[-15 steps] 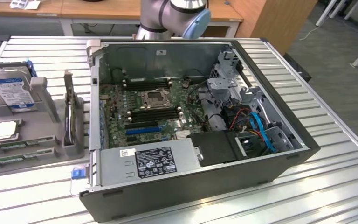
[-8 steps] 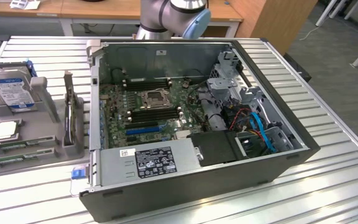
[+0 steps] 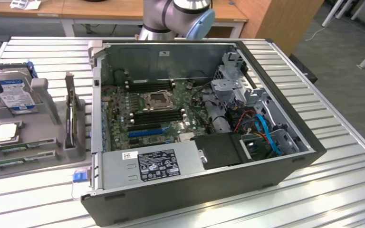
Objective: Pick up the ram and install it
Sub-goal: 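Pick up the ram and move it above insertion slot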
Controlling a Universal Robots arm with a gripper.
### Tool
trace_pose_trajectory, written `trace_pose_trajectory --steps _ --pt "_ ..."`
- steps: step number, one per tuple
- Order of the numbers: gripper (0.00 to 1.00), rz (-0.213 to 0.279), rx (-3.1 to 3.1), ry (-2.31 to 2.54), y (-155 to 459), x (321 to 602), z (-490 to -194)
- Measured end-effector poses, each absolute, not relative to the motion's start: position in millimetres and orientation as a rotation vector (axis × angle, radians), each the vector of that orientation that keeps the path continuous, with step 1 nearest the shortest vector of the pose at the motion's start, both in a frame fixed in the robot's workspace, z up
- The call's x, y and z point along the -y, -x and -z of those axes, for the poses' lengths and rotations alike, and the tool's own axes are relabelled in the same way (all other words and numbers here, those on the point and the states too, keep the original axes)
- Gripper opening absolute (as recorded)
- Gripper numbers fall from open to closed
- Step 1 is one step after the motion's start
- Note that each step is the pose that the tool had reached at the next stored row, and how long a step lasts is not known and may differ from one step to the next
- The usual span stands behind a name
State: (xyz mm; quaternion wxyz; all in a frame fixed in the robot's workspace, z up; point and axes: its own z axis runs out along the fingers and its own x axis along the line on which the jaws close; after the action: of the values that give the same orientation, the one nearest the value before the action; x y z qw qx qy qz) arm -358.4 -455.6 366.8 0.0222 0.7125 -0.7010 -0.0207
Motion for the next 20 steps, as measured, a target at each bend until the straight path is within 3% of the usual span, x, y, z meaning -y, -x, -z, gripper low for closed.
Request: trace_pose_trajectory --steps 20 --pt "0.26 0.055 2.168 -2.203 358 457 -330"
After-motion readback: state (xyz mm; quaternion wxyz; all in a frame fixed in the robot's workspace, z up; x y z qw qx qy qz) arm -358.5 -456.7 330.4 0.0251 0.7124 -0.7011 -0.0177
